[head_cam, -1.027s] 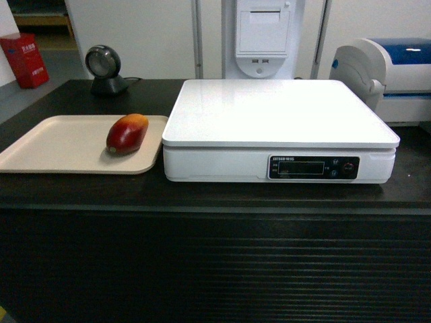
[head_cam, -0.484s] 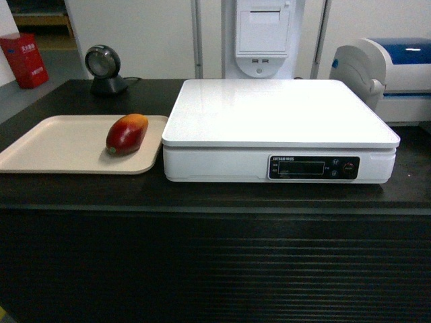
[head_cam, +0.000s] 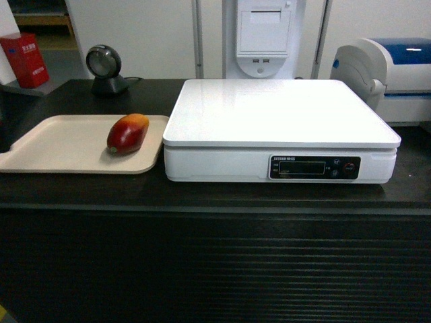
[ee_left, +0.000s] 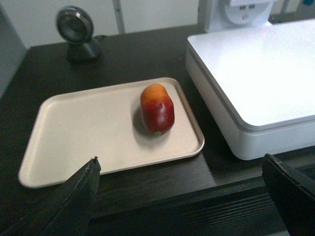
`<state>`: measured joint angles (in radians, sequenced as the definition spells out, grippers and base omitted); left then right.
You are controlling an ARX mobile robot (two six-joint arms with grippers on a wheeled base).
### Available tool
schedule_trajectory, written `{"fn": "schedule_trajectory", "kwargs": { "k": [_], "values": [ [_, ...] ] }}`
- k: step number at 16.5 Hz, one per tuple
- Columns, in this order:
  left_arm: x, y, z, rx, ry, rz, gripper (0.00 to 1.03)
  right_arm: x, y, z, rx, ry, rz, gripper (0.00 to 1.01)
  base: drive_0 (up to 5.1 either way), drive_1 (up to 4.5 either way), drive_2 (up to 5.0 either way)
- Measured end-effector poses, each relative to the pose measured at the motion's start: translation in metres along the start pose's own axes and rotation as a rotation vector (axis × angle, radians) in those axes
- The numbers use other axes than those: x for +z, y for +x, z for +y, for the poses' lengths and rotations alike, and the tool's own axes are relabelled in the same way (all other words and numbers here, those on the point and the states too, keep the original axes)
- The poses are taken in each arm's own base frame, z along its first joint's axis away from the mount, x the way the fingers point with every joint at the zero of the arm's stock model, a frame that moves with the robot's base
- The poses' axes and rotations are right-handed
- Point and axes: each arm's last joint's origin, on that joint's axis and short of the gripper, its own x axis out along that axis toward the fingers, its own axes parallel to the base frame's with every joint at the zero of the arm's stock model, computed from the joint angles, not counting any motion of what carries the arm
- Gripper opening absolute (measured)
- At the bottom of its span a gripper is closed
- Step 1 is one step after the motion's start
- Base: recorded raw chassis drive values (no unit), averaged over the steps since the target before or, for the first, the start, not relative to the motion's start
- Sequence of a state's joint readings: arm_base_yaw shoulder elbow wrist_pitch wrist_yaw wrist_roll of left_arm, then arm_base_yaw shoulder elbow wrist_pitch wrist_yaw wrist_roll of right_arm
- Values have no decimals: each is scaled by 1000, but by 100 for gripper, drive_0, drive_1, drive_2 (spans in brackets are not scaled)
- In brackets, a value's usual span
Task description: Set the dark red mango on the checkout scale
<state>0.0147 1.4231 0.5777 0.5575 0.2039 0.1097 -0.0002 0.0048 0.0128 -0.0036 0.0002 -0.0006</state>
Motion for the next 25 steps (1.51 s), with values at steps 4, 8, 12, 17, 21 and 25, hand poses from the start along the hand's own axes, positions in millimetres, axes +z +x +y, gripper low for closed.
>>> {"fn": "schedule_trajectory", "kwargs": {
  "k": [4,8,12,17,21,25],
  "values": [
    [2,90,3,-63,31,129,98,0,0,0,0,0,0,98,0,0,0],
    [6,143,6,-96,23,178,98,0,0,0,0,0,0,98,0,0,0],
    [15,178,7,-146,-44,207,98,0,0,0,0,0,0,98,0,0,0],
    [21,216,14,-106,-78,237,98,0,0,0,0,0,0,98,0,0,0],
    [16,240,23,-72,-73,265,98,0,0,0,0,0,0,98,0,0,0],
    [-5,254,25,-67,-67,344,98,0,0,0,0,0,0,98,0,0,0]
  ]
}}
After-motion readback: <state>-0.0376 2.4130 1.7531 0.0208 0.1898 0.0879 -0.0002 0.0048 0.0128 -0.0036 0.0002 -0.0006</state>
